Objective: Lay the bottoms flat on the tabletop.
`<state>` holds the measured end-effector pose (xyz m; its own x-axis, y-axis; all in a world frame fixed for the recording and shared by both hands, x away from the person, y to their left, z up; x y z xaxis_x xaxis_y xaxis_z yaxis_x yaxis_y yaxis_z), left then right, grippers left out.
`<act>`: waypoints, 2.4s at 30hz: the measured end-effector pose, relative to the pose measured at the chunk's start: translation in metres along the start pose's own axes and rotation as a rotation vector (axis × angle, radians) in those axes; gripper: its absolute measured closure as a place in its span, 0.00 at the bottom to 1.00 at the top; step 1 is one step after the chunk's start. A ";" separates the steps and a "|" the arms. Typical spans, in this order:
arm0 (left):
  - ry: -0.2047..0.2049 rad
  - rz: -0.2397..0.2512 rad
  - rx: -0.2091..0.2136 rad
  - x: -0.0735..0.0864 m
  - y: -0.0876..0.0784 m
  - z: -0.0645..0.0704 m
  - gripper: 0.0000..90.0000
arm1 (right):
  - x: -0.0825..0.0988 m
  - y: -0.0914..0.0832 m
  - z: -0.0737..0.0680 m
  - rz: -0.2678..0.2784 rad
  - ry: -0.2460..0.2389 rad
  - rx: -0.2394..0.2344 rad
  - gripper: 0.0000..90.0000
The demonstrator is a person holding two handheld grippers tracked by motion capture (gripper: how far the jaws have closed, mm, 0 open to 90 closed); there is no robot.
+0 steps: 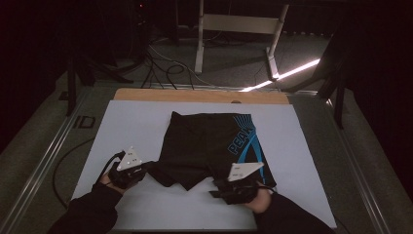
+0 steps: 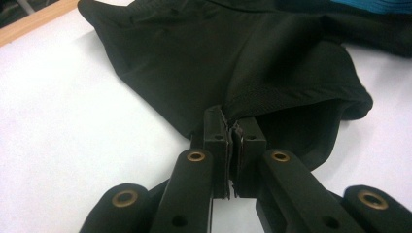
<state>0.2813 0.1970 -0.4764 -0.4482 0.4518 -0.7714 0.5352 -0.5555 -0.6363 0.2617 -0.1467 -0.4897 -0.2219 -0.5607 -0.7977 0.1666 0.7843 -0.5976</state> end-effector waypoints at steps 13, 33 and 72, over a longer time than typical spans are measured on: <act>-0.005 -0.002 0.017 0.002 0.001 0.000 0.97 | -0.026 0.092 -0.002 -0.182 -0.123 0.093 0.69; 0.084 -0.004 0.080 0.003 -0.007 0.016 0.97 | -0.026 0.022 -0.008 -0.139 -0.120 0.061 0.96; 0.059 -0.108 0.314 0.029 0.003 0.019 0.47 | 0.004 -0.024 -0.008 -0.060 -0.012 0.061 0.50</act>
<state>0.2564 0.1948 -0.5008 -0.4430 0.5543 -0.7046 0.2363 -0.6860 -0.6882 0.2490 -0.1659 -0.4779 -0.2214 -0.6098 -0.7610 0.2115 0.7318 -0.6479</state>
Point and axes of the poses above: each handheld gripper's, and its own axes: y roughly forward along the jaws, x roughly out of its underside, z roughly to its right, the point moved 1 cm from there along y, roughly forward along the jaws, and after that the axes turned 5 degrees about -y, right-handed, at the moved point
